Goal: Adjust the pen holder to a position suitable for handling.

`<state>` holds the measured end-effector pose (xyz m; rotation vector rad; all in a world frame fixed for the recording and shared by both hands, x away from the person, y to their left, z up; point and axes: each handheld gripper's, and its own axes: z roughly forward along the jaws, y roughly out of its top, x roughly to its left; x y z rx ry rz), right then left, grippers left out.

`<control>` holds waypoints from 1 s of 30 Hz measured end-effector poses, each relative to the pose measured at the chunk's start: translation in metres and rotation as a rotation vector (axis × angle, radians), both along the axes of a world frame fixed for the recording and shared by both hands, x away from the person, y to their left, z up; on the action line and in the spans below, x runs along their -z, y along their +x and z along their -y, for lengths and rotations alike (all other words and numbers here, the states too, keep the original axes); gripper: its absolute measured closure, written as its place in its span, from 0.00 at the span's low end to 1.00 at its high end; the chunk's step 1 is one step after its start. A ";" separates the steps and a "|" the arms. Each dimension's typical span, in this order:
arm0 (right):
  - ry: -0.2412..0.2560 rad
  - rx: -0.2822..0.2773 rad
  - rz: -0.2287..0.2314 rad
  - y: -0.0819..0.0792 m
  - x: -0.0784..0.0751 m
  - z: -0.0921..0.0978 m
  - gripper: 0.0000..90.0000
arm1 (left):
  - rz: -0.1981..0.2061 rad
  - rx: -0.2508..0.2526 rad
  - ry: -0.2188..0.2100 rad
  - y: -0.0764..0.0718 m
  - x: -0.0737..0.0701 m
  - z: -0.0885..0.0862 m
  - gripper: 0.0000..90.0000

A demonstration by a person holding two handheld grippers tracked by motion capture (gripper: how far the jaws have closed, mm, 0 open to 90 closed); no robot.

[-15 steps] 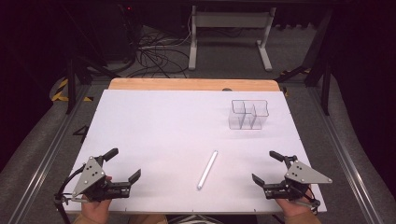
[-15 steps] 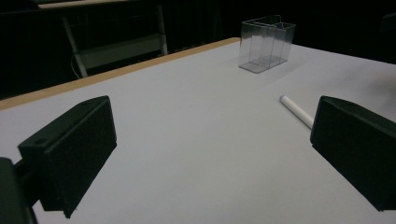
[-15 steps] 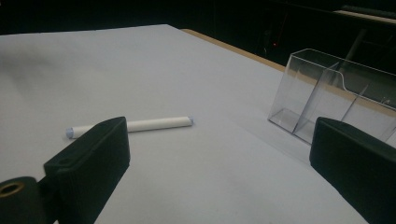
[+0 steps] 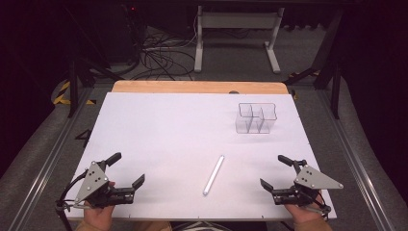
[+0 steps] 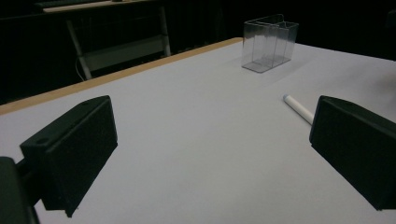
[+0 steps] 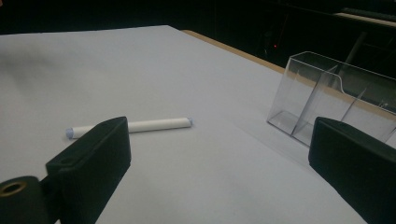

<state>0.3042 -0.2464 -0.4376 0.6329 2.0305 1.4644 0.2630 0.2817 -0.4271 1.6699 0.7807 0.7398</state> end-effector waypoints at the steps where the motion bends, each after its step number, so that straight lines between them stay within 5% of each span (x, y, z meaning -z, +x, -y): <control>1: 0.000 -0.002 -0.001 0.000 0.000 0.000 0.07 | -0.001 0.000 0.000 0.000 0.000 0.000 0.02; 30: -0.047 -0.019 -0.045 0.028 -0.028 -0.006 0.08 | -0.003 -0.007 0.009 -0.001 0.000 0.000 0.02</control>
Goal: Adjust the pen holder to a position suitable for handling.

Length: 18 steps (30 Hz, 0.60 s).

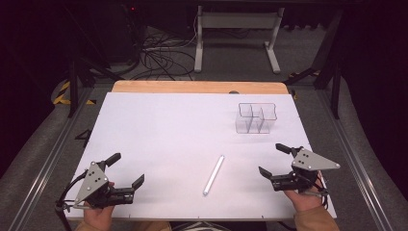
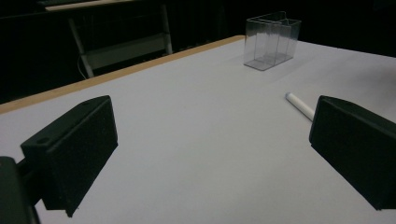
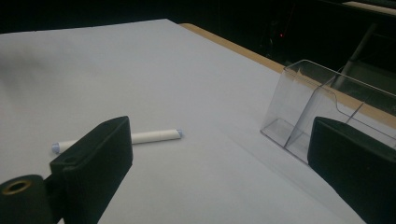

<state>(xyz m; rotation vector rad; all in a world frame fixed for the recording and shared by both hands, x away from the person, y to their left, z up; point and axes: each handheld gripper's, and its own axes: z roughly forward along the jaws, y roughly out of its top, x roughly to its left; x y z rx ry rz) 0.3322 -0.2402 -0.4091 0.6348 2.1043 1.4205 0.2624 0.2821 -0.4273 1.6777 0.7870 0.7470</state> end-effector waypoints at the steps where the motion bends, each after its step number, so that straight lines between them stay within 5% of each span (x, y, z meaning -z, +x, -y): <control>1: 0.002 0.000 -0.003 0.001 -0.001 0.000 0.08 | -0.001 0.001 0.000 0.000 0.000 0.000 0.02; 18: -0.051 -0.007 -0.001 0.013 -0.017 -0.004 0.08 | -0.005 0.002 0.003 0.000 0.000 0.000 0.02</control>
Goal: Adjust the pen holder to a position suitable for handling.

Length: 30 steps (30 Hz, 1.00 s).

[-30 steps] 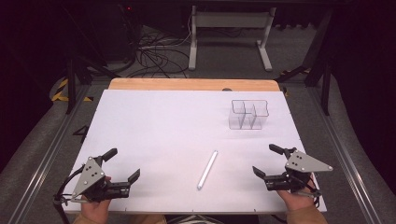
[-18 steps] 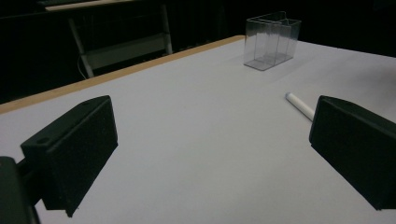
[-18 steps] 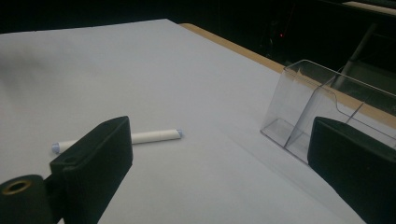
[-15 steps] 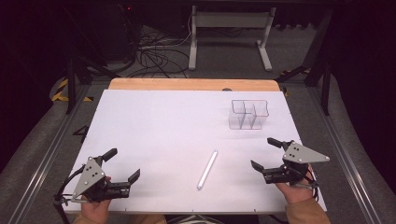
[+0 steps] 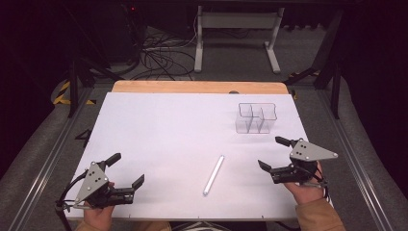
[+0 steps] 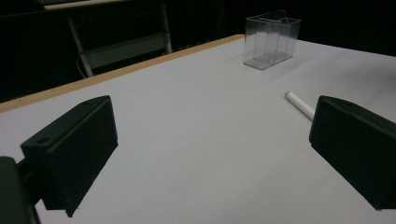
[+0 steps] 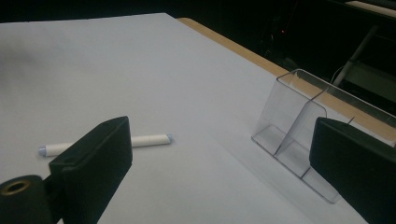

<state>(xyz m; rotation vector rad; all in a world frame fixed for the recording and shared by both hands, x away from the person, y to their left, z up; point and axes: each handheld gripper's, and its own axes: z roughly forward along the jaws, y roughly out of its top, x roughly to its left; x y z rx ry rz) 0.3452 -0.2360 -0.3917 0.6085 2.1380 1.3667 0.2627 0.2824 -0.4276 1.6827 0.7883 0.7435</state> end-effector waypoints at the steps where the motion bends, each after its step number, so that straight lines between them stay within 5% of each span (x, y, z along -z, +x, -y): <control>1: -0.003 -0.002 0.003 0.000 -0.001 0.000 0.08 | 0.000 -0.001 -0.001 0.000 0.000 0.000 0.02; 8: 0.000 -0.005 -0.006 0.004 -0.007 0.000 0.10 | 0.000 -0.001 0.004 -0.001 0.000 0.000 0.02; 14: 0.009 -0.044 -0.087 0.015 -0.016 0.004 0.21 | -0.002 -0.004 0.003 -0.001 0.000 -0.001 0.02; 30: -0.196 -0.034 -0.087 0.053 -0.046 -0.005 0.31 | -0.005 -0.011 -0.001 -0.001 0.001 -0.002 0.02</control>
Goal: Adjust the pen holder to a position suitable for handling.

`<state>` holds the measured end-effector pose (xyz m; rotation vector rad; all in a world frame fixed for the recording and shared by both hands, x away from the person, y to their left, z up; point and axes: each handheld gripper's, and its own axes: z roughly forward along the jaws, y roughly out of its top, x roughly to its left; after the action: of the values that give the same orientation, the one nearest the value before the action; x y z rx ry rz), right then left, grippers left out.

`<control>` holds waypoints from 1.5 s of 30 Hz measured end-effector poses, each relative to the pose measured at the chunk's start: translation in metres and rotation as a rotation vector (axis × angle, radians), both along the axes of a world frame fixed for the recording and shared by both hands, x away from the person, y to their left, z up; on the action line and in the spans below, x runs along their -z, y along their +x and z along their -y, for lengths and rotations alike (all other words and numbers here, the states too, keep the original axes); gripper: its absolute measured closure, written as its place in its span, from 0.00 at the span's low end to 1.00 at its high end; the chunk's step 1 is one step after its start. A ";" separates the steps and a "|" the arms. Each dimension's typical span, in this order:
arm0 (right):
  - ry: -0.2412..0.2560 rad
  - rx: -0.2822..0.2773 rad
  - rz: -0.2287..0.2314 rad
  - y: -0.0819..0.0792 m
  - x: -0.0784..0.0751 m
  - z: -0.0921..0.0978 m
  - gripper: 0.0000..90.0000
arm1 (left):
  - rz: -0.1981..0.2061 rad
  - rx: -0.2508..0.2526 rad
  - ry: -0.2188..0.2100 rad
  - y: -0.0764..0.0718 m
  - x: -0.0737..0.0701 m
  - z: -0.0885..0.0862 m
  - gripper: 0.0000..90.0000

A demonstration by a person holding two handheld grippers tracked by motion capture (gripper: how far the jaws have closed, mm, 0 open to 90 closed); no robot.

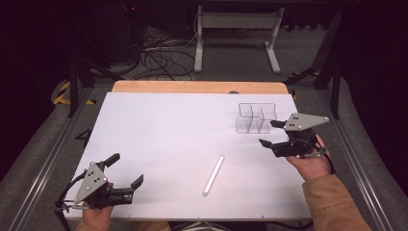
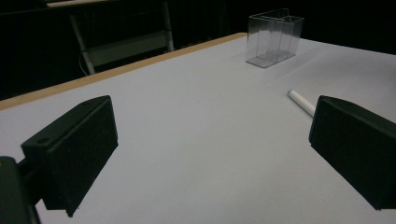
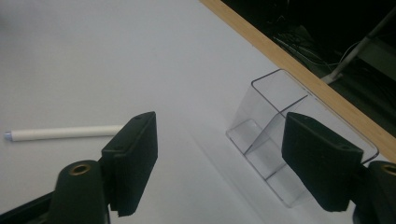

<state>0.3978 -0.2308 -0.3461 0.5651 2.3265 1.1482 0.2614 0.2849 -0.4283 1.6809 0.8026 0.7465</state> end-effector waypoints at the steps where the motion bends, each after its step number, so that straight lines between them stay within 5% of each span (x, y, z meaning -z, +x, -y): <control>1: -0.005 0.003 0.000 0.002 0.000 0.000 0.31 | -0.002 -0.003 -0.001 0.000 0.000 -0.001 0.02; 7: -0.013 0.014 -0.023 0.024 -0.003 0.001 0.32 | 0.001 -0.005 -0.005 -0.002 0.000 -0.002 0.02; 12: -0.006 0.007 -0.085 0.043 0.001 0.003 0.31 | 0.007 -0.004 0.000 0.000 -0.002 -0.001 0.02; 27: -0.002 -0.002 -0.065 0.067 0.004 0.002 0.32 | 0.000 0.008 -0.003 0.004 -0.001 0.000 0.02; 36: -0.077 0.012 -0.083 0.082 0.012 -0.003 0.34 | -0.001 0.009 -0.004 0.005 -0.001 0.000 0.02; 45: -0.208 -0.012 -0.075 0.098 0.021 -0.012 0.42 | -0.004 0.009 -0.007 0.004 0.000 -0.001 0.03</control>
<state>0.4959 -0.2185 -0.3671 0.5266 2.4780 0.8887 0.2656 0.2863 -0.4278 1.6797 0.7991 0.7336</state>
